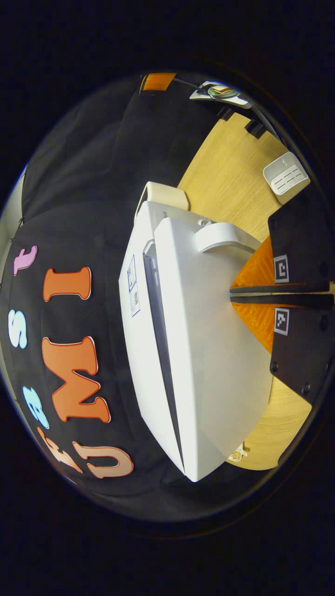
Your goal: Open the microwave oven with the left hand, put the food in, and close the microwave oven.
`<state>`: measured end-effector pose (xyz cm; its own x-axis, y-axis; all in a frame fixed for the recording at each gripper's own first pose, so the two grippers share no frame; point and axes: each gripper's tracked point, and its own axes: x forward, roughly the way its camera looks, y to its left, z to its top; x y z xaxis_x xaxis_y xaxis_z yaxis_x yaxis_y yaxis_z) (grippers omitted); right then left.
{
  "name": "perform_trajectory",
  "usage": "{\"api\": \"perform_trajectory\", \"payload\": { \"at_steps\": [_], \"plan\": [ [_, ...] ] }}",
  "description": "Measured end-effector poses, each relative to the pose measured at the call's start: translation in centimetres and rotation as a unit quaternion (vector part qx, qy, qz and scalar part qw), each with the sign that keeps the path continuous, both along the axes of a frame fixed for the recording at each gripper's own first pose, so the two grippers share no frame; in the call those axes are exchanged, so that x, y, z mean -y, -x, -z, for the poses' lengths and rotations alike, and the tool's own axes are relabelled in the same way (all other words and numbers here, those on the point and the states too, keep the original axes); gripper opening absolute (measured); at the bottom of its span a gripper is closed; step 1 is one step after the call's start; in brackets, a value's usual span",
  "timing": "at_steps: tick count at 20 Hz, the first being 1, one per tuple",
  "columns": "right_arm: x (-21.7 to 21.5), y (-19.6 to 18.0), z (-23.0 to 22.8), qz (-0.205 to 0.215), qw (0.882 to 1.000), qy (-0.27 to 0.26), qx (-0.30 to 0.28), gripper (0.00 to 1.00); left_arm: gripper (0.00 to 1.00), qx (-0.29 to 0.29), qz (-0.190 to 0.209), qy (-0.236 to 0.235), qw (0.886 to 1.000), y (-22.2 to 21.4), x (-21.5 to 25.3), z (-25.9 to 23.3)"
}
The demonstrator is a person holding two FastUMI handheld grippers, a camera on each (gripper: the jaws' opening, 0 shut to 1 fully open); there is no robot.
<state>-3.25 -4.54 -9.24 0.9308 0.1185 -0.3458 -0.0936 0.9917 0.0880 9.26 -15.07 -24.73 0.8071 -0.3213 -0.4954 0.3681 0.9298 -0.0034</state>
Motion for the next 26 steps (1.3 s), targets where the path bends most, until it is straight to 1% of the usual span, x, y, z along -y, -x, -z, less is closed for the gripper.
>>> {"api": "perform_trajectory", "payload": {
  "at_steps": [2,3,5,8,9,12,14,15,16,18,22,24,26],
  "plan": [
    [-0.3,0.0,-0.1,-0.003,1.0,-0.001,0.002,0.95,0.06,-0.002,-0.011,0.002,1.0,-1.2,0.0,0.2],
    [-0.5,0.1,-0.2,-0.006,1.0,-0.001,0.004,0.95,0.05,-0.01,-0.015,0.01,1.0,-0.8,0.3,0.6],
    [-0.4,0.1,0.0,-0.006,1.0,-0.001,0.005,0.95,0.05,0.002,-0.028,-0.017,0.999,-1.0,-0.2,0.8],
    [-0.4,-0.1,0.6,-0.011,1.0,-0.001,0.001,0.95,0.05,0.021,-0.045,-0.03,0.998,-1.1,0.0,0.7],
    [-0.3,-0.2,0.7,-0.011,1.0,-0.001,0.0,0.95,0.05,0.04,-0.047,-0.061,0.996,-1.8,-0.4,0.6],
    [-0.2,-0.5,0.7,-0.014,1.0,-0.006,0.0,0.95,0.04,0.021,-0.047,-0.063,0.997,-1.6,-0.2,1.6],
    [-0.1,-0.9,0.9,-0.015,1.0,-0.009,0.0,0.95,0.05,0.018,-0.042,-0.07,0.996,-1.4,-0.2,1.7],
    [-0.1,-1.0,0.7,-0.018,1.0,-0.01,0.001,0.95,0.05,0.026,-0.046,-0.076,0.996,-1.2,-0.6,1.0],
    [-0.1,-1.2,0.6,-0.019,1.0,-0.007,0.003,0.95,0.05,0.045,-0.052,-0.078,0.995,-1.3,-1.2,-0.6],
    [0.0,-1.6,0.0,-0.021,1.0,-0.003,0.01,0.95,0.05,0.07,-0.055,-0.065,0.994,-0.7,-2.0,-3.8],
    [-0.7,-2.9,-2.1,-0.024,0.999,0.002,0.03,0.95,0.05,0.125,-0.08,-0.022,0.989,0.8,-5.5,-12.2],
    [-1.1,-3.6,-3.6,-0.024,0.999,0.008,0.045,0.95,0.06,0.147,-0.095,-0.011,0.985,1.9,-8.1,-15.8],
    [-2.0,-3.9,-5.2,-0.03,0.998,0.014,0.061,0.95,0.12,0.161,-0.115,0.003,0.98,2.6,-11.0,-19.2]
  ]
}}
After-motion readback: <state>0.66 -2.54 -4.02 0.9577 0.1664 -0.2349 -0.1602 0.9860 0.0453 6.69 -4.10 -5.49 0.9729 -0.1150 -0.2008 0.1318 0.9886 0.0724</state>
